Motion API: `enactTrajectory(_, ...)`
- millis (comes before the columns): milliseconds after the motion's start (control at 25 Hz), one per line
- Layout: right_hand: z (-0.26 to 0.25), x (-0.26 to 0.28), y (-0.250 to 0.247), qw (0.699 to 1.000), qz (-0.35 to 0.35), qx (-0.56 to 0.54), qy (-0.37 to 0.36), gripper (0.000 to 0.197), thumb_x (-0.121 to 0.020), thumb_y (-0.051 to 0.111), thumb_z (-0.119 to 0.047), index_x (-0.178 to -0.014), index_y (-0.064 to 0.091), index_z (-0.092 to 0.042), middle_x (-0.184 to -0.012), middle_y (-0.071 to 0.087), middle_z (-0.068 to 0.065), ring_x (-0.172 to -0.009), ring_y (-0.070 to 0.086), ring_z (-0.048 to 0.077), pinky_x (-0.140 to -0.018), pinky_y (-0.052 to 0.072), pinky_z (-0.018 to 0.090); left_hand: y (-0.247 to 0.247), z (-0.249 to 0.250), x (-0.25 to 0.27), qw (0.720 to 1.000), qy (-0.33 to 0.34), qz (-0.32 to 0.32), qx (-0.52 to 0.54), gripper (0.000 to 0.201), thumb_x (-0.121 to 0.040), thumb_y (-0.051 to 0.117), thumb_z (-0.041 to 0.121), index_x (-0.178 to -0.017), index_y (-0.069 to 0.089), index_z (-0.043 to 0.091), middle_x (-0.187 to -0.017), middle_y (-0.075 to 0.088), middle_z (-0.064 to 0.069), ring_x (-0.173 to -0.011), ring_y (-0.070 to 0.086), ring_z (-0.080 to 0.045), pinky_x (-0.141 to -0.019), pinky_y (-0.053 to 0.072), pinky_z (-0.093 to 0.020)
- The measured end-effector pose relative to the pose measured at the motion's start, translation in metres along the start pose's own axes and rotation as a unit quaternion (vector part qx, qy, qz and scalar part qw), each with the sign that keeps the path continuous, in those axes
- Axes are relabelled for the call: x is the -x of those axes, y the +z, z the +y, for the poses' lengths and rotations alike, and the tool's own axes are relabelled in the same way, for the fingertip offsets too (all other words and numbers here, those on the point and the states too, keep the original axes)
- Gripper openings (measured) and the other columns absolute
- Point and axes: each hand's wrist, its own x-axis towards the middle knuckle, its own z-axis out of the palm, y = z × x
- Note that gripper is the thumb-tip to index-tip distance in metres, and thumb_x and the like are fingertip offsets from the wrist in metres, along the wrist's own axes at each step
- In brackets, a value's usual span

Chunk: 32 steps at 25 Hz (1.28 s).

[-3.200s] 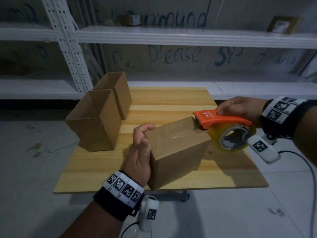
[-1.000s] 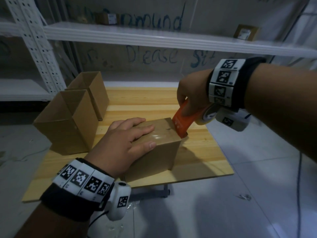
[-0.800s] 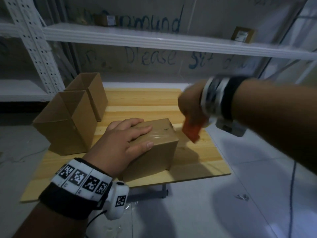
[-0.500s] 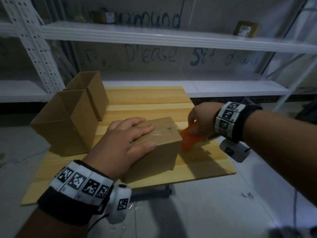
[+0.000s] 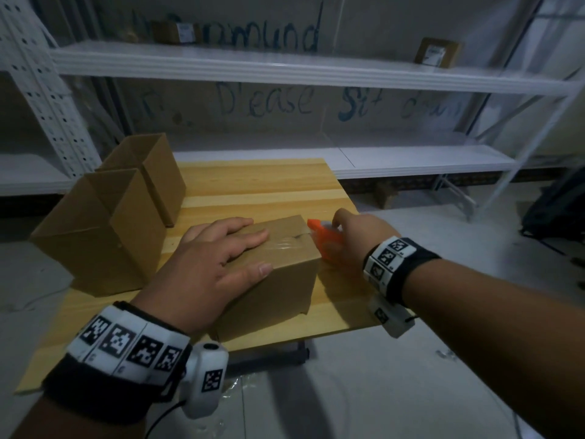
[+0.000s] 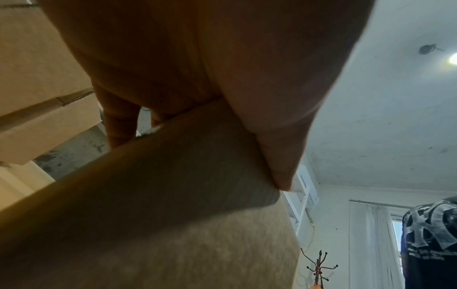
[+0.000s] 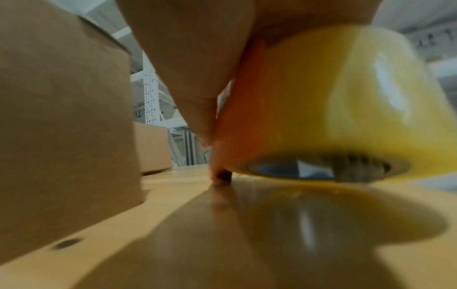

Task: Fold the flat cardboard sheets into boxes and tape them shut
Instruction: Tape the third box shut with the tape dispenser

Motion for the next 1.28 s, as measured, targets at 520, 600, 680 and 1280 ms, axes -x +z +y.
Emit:
enactTrajectory(520,-0.032,0.041,-0.033,0.865,0.106,-0.486,-0.072,0.089,-0.094,0.036,-0.087,-0.157,0.051,-0.026,-0.157,0.058,-0.001,-0.144,0.053,0.018,-0.123,0.041,0.049,-0.004,0.007,0.002,1.0,-0.004,0.002,0.012,0.081,-0.075,0.035,0.087,-0.15,0.048,0.059,-0.153,0.031,0.038,-0.137,0.018,0.006,-0.117,0.021,-0.035)
enactTrajectory(600,-0.05,0.051,-0.027,0.805,0.03,-0.589,-0.063,0.128,-0.065,0.034,-0.11,-0.165,0.039,-0.03,-0.17,0.045,-0.005,-0.157,0.04,0.017,-0.131,0.028,0.052,-0.003,0.007,0.001,1.0,-0.003,0.004,0.011,0.08,-0.077,0.036,0.086,-0.151,0.049,0.058,-0.153,0.031,0.038,-0.137,0.018,0.006,-0.118,0.021,-0.036)
enactTrajectory(680,-0.066,0.058,-0.02,0.755,-0.037,-0.654,-0.035,0.142,-0.053,0.039,-0.113,-0.166,0.037,-0.026,-0.171,0.043,-0.001,-0.156,0.041,0.021,-0.132,0.025,0.051,-0.002,0.007,0.001,1.0,-0.001,0.011,0.006,0.075,-0.084,0.038,0.085,-0.152,0.05,0.057,-0.153,0.032,0.037,-0.138,0.019,0.004,-0.117,0.021,-0.035)
enactTrajectory(1280,-0.073,0.04,0.028,0.694,-0.121,-0.708,0.054,0.08,-0.071,0.075,-0.071,-0.142,0.064,-0.034,-0.143,0.066,0.021,-0.129,0.064,0.045,-0.116,0.044,0.064,0.013,0.006,0.004,0.98,-0.037,0.119,0.152,0.058,-0.11,0.053,0.047,-0.166,0.039,0.039,-0.17,0.028,0.033,-0.156,0.023,0.006,-0.126,0.02,-0.033)
